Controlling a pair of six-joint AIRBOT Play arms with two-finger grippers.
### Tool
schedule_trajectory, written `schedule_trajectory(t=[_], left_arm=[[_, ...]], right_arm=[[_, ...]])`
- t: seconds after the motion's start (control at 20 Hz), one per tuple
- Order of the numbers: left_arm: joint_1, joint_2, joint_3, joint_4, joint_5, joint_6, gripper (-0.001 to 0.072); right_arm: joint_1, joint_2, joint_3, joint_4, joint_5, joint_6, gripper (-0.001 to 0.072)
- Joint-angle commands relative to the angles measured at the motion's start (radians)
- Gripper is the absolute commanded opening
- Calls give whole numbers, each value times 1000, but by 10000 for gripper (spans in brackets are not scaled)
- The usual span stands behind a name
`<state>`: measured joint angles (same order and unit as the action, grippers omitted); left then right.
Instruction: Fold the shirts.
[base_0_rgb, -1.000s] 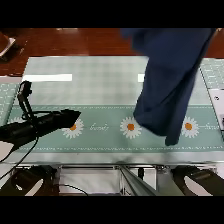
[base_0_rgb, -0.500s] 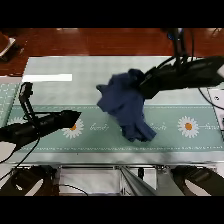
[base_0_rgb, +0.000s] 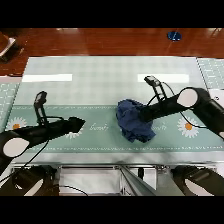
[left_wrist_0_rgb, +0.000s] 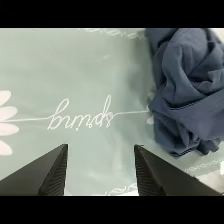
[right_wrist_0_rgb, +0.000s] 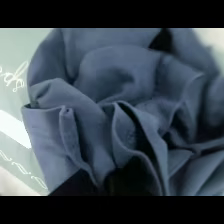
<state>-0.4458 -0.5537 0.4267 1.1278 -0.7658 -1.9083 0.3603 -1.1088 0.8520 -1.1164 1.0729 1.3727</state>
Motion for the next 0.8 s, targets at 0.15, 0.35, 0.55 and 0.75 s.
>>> schedule_trajectory(t=[0.15,0.35,0.55,0.75], left_arm=[[-39,-145,-1,-41,23,6,509],[-39,-144,103,-43,34,15,509],[-42,-198,120,-114,116,14,509],[-78,-406,133,-332,221,157,509]], right_arm=[[-36,-32,6,31,-5,-53,406],[-325,134,132,-157,23,-55,406],[-757,255,53,-97,-12,-15,405],[-840,257,-158,-11,-39,19,405]])
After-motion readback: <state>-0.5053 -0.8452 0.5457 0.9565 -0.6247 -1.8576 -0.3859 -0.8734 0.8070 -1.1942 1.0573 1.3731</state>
